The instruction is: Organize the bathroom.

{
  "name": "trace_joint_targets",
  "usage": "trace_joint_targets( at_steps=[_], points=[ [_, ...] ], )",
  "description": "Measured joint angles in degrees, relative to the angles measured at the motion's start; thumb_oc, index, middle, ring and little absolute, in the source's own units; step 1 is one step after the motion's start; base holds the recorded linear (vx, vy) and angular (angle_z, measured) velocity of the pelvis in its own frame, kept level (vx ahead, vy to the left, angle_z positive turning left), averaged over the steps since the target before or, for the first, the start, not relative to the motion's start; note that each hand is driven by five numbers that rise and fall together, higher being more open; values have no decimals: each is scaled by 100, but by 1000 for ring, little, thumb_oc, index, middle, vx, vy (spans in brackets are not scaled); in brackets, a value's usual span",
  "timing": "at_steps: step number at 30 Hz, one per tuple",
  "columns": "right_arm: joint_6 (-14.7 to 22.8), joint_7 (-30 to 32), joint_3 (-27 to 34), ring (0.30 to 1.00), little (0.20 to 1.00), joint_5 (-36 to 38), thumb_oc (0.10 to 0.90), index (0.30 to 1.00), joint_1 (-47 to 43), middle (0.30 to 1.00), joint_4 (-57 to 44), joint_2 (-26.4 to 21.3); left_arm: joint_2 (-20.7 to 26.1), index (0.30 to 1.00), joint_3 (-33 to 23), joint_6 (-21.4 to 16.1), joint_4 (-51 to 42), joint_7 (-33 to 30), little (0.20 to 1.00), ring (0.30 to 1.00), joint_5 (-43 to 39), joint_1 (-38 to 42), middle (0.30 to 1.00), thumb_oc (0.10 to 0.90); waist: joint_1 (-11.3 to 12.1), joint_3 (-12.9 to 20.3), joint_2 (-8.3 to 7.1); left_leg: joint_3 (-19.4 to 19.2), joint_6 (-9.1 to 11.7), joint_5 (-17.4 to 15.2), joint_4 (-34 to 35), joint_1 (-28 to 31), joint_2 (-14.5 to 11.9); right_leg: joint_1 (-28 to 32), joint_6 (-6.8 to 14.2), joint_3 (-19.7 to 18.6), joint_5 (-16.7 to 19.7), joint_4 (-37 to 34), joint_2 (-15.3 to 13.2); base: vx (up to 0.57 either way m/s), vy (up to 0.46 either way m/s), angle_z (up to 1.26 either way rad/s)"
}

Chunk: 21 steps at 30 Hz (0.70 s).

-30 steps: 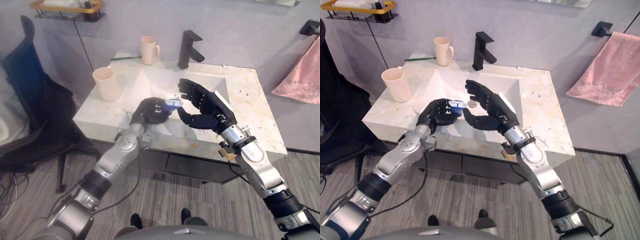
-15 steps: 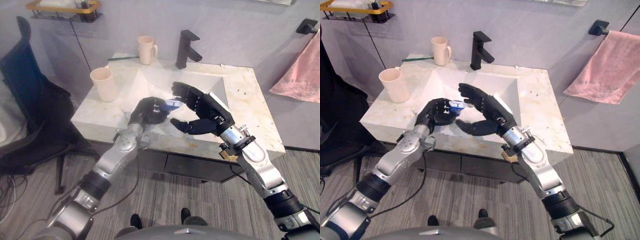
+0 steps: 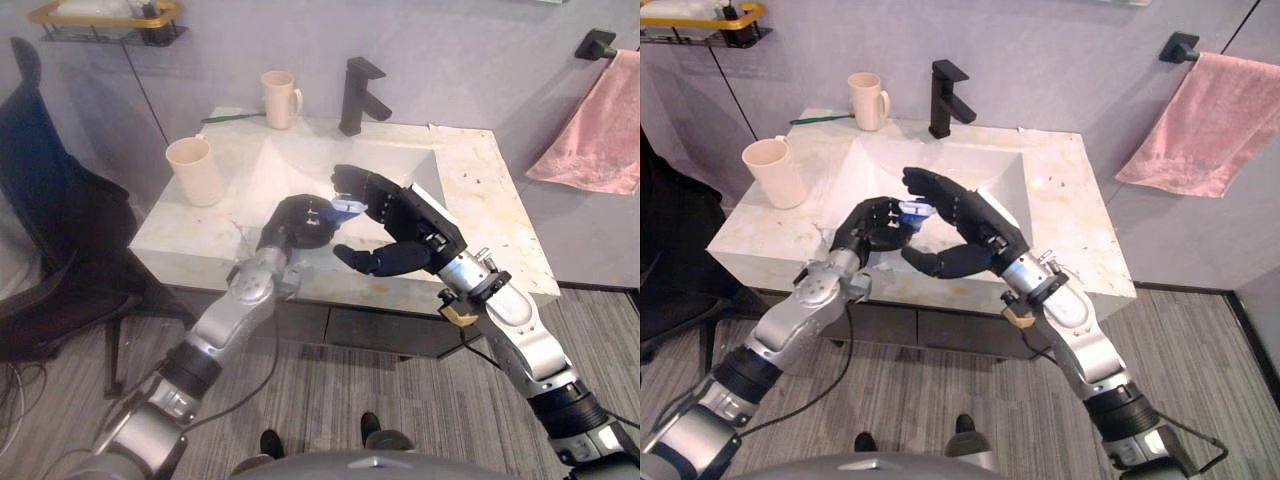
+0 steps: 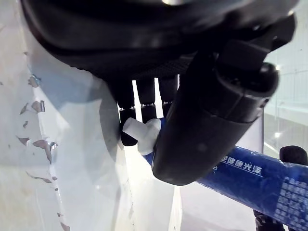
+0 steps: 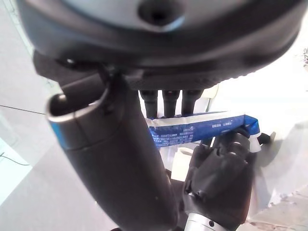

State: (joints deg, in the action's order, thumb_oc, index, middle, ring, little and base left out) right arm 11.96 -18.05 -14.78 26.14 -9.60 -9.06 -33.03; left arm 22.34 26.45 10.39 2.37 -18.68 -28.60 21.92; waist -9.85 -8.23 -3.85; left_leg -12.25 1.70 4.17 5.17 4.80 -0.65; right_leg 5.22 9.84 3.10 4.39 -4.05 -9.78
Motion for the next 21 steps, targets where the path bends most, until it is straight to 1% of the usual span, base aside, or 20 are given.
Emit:
trace_joint_targets(
  at_steps=[6, 7, 8, 9, 10, 16, 18, 21],
  points=[
    [2, 113, 1, 900, 900, -37, 800, 900, 55, 900, 1, 0, 1, 300, -1, 0, 0, -13, 300, 300, 0, 0, 300, 400, 10, 0, 0, 6, 0, 0, 0, -1, 0, 2, 0, 7, 0, 0, 0, 0, 0, 0],
    [19, 127, 3, 571, 571, -41, 580, 571, 112, 571, 6, 0, 2, 300, -1, 0, 0, -12, 300, 300, 0, 0, 300, 400, 10, 0, 0, 7, 0, 0, 0, -1, 0, 2, 0, 9, 0, 0, 0, 0, 0, 0],
    [20, 128, 3, 507, 507, -42, 538, 507, 136, 507, 10, 0, 2, 300, -1, 0, 0, -12, 300, 300, 0, 0, 300, 400, 9, 0, 0, 7, 0, 0, 0, -1, 0, 2, 0, 8, 0, 0, 0, 0, 0, 0],
    [28, 156, 3, 382, 382, -43, 455, 382, 181, 382, 11, 0, 3, 300, -1, 0, 0, -8, 300, 300, 1, 0, 300, 400, 10, 0, 0, 7, 0, 0, -1, -1, 0, 2, 0, 8, 0, 0, 0, 0, 0, 0],
    [42, 196, 4, 300, 300, -43, 400, 300, 197, 300, 12, 0, 4, 300, -1, 0, 0, -6, 300, 300, 2, 0, 300, 400, 8, 0, 0, 6, 0, 0, 0, 0, 0, 2, 0, 7, 0, 0, 0, 0, 0, 0],
    [147, 568, 202, 300, 300, -52, 400, 300, 175, 300, 163, 38, 3, 300, 63, -34, -4, 99, 300, 300, 5, 0, 300, 400, 23, 1, -1, 4, 0, 0, 0, 3, 1, 4, 0, 4, 0, 0, 0, 0, 0, 0],
    [153, 625, 316, 300, 300, -50, 400, 300, 110, 300, 265, 137, -28, 300, 103, -55, -8, 148, 300, 300, 1, 0, 300, 400, 31, 3, -2, 4, 0, 0, -1, 6, 1, 6, 0, 5, 0, 0, 0, 0, 0, 0],
    [157, 617, 284, 300, 300, -49, 400, 300, 94, 300, 280, 150, -50, 300, 102, -55, -6, 61, 300, 300, 3, 0, 300, 400, 23, 3, -2, 3, 0, 0, -1, 5, 1, 5, 0, 4, 0, -2, 0, 0, 0, 0]
  ],
)
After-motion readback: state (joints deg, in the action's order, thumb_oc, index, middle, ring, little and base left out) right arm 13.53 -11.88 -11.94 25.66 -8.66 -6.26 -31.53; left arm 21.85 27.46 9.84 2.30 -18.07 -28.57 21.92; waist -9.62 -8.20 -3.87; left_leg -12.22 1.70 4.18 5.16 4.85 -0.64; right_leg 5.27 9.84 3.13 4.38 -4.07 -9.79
